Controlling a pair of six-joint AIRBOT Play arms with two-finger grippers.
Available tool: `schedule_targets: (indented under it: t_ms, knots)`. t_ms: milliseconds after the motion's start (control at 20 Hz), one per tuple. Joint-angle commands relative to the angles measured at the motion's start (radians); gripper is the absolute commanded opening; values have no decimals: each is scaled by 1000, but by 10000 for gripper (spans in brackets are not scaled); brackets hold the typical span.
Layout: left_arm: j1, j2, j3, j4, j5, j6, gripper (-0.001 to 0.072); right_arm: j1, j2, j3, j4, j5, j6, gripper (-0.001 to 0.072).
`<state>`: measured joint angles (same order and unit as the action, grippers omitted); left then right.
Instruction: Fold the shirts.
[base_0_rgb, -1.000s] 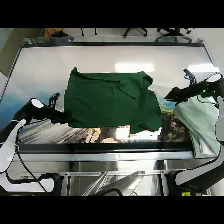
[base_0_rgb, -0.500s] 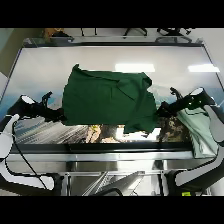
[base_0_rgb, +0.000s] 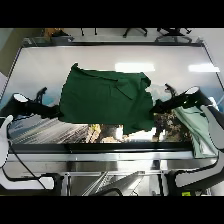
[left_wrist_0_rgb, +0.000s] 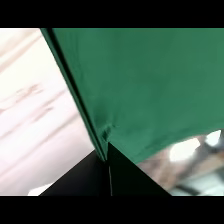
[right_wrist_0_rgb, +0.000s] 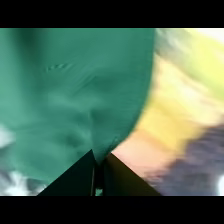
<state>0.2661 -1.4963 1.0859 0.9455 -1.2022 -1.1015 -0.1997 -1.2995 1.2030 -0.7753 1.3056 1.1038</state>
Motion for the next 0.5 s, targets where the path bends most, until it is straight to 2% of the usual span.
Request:
schedule_targets:
  t_ms: [0, 100, 200, 350, 450]
  knots:
    - [53, 235, 54, -253, -101, 66, 10, -16, 206, 119, 121, 63, -36, 20]
    - [119, 454, 147, -411, -131, 74, 10, -50, 380, 240, 193, 31, -77, 20]
    - [210, 678, 263, -537, -87, 91, 10, -76, 536, 365, 219, -51, -87, 20]
    - [362, 942, 431, -545, 112, 86, 10, -81, 691, 510, 205, -175, -128, 20]
    - [386, 1019, 510, -512, 238, 68, 10, -81, 753, 593, 143, -246, -135, 20]
